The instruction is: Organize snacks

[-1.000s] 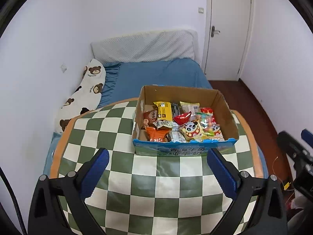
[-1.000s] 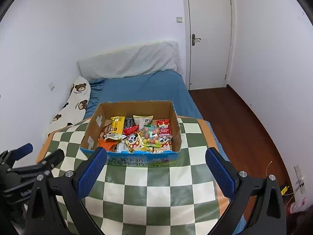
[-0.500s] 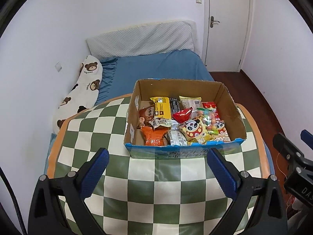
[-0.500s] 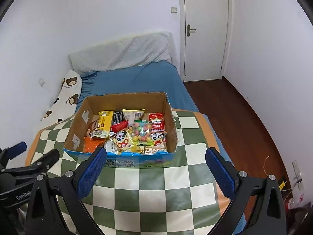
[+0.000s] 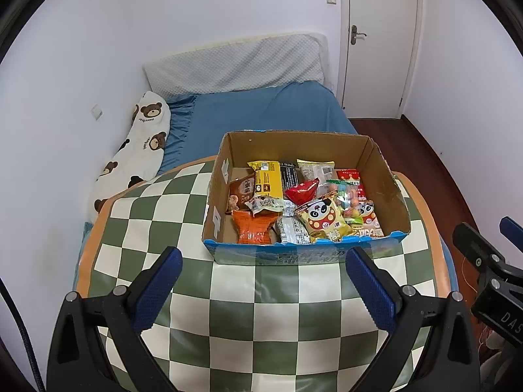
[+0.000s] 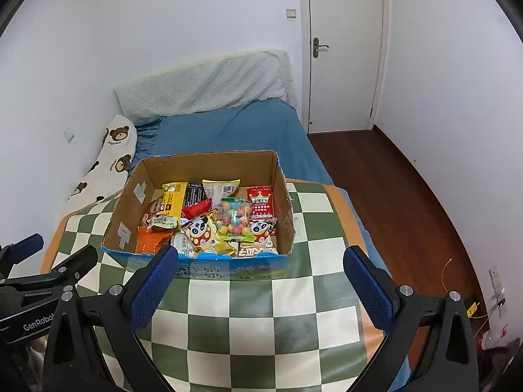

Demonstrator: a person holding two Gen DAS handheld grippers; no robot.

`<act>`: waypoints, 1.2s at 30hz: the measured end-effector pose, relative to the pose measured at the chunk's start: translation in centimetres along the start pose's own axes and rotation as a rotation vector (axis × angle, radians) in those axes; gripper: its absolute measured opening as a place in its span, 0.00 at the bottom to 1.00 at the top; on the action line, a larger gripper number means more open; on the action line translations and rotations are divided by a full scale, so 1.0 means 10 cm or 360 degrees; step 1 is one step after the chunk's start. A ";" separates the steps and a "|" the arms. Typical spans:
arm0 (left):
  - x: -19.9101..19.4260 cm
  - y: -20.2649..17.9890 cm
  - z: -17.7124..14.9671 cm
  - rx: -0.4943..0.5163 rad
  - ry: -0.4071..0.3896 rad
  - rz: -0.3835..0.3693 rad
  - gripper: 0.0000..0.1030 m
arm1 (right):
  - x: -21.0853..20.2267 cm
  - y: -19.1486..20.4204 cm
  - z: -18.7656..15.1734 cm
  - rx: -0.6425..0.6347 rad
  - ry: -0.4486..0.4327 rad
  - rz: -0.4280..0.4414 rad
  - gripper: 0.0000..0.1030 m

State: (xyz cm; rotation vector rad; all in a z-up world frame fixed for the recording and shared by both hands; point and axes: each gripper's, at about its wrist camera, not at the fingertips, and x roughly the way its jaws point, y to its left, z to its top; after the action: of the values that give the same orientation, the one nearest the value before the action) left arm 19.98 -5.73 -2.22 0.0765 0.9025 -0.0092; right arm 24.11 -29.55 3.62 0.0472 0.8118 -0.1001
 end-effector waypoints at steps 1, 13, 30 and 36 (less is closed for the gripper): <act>0.00 0.00 0.00 0.0002 0.0000 0.0002 0.99 | -0.01 0.00 0.00 0.0001 -0.0001 0.0001 1.00; 0.01 0.02 -0.04 -0.0011 0.0015 0.0002 0.99 | -0.02 -0.02 -0.02 -0.0007 -0.0003 -0.0004 1.00; -0.03 0.01 -0.04 -0.0018 -0.0005 -0.0004 0.99 | -0.02 -0.03 -0.04 -0.0022 -0.0010 -0.0008 1.00; -0.06 0.01 -0.02 -0.0023 -0.0018 -0.0004 0.99 | -0.04 -0.05 -0.02 -0.0022 -0.0022 -0.0003 1.00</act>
State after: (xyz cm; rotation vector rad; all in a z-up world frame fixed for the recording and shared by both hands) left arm 19.44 -5.63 -1.84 0.0621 0.8914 -0.0055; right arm 23.63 -30.03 3.77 0.0329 0.7988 -0.0967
